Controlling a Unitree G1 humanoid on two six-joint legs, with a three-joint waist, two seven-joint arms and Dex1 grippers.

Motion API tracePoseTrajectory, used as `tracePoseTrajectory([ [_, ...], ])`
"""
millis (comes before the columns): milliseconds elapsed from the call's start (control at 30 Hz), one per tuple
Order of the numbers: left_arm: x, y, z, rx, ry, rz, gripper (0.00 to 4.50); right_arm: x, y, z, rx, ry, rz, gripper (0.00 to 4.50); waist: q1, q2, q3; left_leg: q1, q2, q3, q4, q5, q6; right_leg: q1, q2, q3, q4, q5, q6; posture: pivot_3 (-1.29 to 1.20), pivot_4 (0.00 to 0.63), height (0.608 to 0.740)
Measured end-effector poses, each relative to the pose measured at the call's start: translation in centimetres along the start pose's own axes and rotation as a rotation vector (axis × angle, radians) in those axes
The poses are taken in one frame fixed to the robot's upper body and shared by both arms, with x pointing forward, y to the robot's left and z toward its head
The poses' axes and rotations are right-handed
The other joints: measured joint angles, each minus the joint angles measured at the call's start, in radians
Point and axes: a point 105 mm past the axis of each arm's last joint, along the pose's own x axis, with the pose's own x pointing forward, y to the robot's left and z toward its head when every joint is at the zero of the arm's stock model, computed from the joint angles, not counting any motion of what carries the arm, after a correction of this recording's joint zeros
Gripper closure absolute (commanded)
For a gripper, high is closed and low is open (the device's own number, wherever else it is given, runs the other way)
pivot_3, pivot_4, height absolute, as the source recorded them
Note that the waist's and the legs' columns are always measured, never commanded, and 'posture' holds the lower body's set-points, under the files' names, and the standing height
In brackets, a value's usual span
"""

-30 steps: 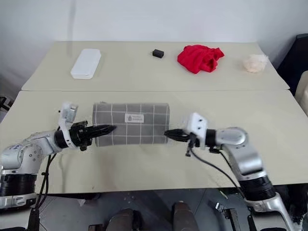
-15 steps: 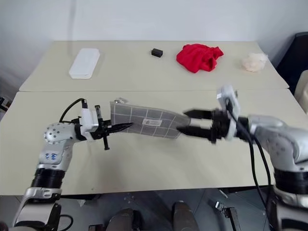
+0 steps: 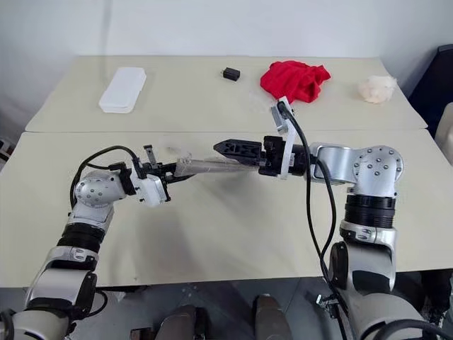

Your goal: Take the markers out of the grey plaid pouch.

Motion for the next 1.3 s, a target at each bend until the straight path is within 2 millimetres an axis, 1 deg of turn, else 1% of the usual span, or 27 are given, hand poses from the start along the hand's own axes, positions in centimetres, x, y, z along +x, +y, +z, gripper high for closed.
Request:
tracePoseTrajectory([
  [100,0.4,-0.5,0.2,0.007,-0.015,-0.022,4.50,0.9,0.2,-0.2,0.028,0.011,0.008,0.04,-0.004,0.000,0.000,-0.003,0.001,-0.001,0.001,0.000,0.000,-0.002,0.000,-0.002,0.000,0.000,0.000,0.00,0.150,0.740],
  [233,0.6,-1.0,0.2,-0.001,-0.016,-0.049,4.50,2.0,0.8,-0.5,0.034,0.033,0.024,0.04,-0.008,0.000,0.000,-0.011,0.001,-0.001,0.003,0.000,0.000,-0.011,-0.001,-0.005,0.004,0.000,0.000,0.00,0.150,0.740],
  [333,0.6,-1.4,0.1,-0.004,-0.009,-0.077,4.50,2.8,2.0,-1.7,-0.089,0.111,0.019,0.04,-0.013,0.000,0.000,-0.013,0.003,-0.001,0.003,0.000,0.000,-0.012,-0.002,-0.012,0.003,0.001,-0.002,0.00,0.150,0.740],
  [367,0.5,-1.3,0.0,-0.004,-0.005,-0.078,4.50,2.8,2.1,-2.0,-0.141,0.138,-0.005,0.04,-0.014,0.000,0.000,-0.013,0.003,-0.001,0.003,0.000,0.000,-0.012,-0.002,-0.015,0.003,0.002,-0.003,0.00,0.150,0.740],
  [433,0.3,-1.1,-0.1,-0.002,0.006,-0.076,4.50,2.8,1.9,-2.4,-0.217,0.174,-0.049,0.04,-0.017,0.000,0.000,-0.013,0.003,-0.002,0.003,0.000,0.000,-0.012,-0.002,-0.016,0.001,0.002,-0.003,0.00,0.150,0.740],
  [500,0.2,-1.0,-0.3,-0.005,0.018,-0.073,4.50,3.1,1.8,-2.8,-0.254,0.197,-0.065,0.04,-0.021,0.000,0.000,-0.013,0.003,-0.002,0.003,0.000,0.000,-0.012,-0.002,-0.016,0.002,0.002,-0.003,0.00,0.150,0.740],
  [700,0.2,-1.4,-0.7,-0.010,0.034,-0.095,4.50,3.8,1.2,-3.6,-0.264,0.240,-0.092,0.04,-0.028,0.000,0.000,-0.013,0.004,-0.002,0.002,0.001,-0.001,-0.012,-0.002,-0.017,0.002,0.002,-0.003,0.00,0.150,0.740],
  [800,0.1,-1.5,-0.7,0.005,0.037,-0.114,4.50,4.4,0.8,-3.8,-0.220,0.236,-0.094,0.04,-0.029,0.000,0.000,-0.013,0.004,-0.001,0.002,0.001,-0.001,-0.012,-0.002,-0.018,0.002,0.002,-0.003,0.00,0.150,0.740],
  [900,0.2,-1.6,-0.7,0.006,0.035,-0.117,4.50,4.5,0.7,-3.8,-0.195,0.232,-0.089,0.55,-0.029,0.000,0.000,-0.013,0.004,-0.001,0.002,0.001,-0.001,-0.012,-0.002,-0.019,0.002,0.002,-0.003,0.00,0.150,0.740],
  [933,0.2,-1.5,-0.7,0.008,0.035,-0.117,4.50,4.5,0.6,-3.9,-0.187,0.237,-0.090,0.84,-0.029,0.000,0.000,-0.013,0.004,-0.001,0.002,0.001,-0.001,-0.012,-0.002,-0.019,0.002,0.002,-0.003,0.00,0.150,0.740],
  [1000,0.2,-1.6,-0.6,0.010,0.035,-0.118,4.50,4.5,0.5,-4.0,-0.187,0.244,-0.100,1.57,-0.029,0.000,0.000,-0.013,0.004,-0.001,0.002,0.001,-0.001,-0.012,-0.002,-0.019,0.002,0.002,-0.003,0.00,0.150,0.740],
  [1100,0.2,-1.6,-0.7,0.009,0.038,-0.119,4.50,4.6,0.5,-4.1,-0.189,0.250,-0.098,2.44,-0.029,0.000,0.000,-0.013,0.004,-0.001,0.002,0.001,-0.001,-0.012,-0.002,-0.019,0.002,0.002,-0.003,0.00,0.150,0.740],
  [1167,0.2,-1.6,-0.7,0.007,0.039,-0.119,4.50,4.7,0.6,-4.3,-0.190,0.256,-0.090,3.10,-0.029,0.000,0.000,-0.013,0.004,-0.001,0.002,0.001,-0.001,-0.012,-0.002,-0.019,0.002,0.002,-0.003,0.00,0.150,0.740],
  [1300,0.1,-1.5,-0.8,0.006,0.043,-0.109,4.50,4.6,0.0,-3.9,-0.212,0.237,-0.135,4.44,-0.029,0.000,0.000,-0.013,0.004,-0.001,0.003,0.001,-0.001,-0.012,-0.002,-0.019,0.002,0.002,-0.003,0.00,0.150,0.740],
])
